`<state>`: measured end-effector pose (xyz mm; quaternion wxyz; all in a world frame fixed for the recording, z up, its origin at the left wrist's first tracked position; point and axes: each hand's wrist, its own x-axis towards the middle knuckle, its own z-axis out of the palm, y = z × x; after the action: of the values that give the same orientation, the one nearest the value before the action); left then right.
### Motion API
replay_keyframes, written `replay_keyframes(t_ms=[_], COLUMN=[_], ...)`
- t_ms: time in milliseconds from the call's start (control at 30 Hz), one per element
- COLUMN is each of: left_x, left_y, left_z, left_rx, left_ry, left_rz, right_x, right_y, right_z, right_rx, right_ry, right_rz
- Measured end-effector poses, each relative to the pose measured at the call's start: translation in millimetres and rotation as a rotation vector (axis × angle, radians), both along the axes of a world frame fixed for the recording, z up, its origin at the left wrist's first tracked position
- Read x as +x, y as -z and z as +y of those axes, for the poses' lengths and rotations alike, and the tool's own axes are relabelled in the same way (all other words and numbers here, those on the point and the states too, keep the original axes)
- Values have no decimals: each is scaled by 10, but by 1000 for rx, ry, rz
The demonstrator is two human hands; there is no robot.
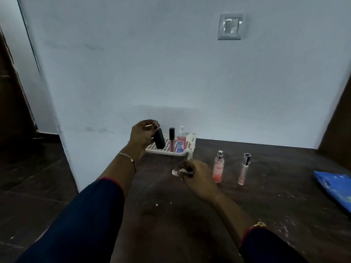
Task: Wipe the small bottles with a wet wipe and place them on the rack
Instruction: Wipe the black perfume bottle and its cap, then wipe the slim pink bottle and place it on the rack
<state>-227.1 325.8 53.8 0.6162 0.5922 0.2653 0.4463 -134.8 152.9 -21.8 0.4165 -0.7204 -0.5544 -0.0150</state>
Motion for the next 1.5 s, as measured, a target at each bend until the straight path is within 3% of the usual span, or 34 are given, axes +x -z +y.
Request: replay_keyframes(t_ms=[300,600,833,933,1100,1300,1500], left_x=[414,526,456,380,316,560,965], left_y=[341,501,444,401,332,94,-52], left_z=[544,572,498,326,-159,-875,-1479], left_rx=[121,150,259,405,593,760,935], left_ry=[-69,-21,-107,-260,-379,-332,-138], left_rz=[163,224,379,487,479,519,567], right_x=[292,313,306,303,238,307,627], right_y=[259,315,260,228,228,169,165], right_z=[406,471,364,248,-46,-572,-1053], right_rx=[-47,-51,-37,-14,29,75,148], right_ry=[-6,-29,-17,13,19,41,250], right_rz=[84,140,178,196,288,347,451])
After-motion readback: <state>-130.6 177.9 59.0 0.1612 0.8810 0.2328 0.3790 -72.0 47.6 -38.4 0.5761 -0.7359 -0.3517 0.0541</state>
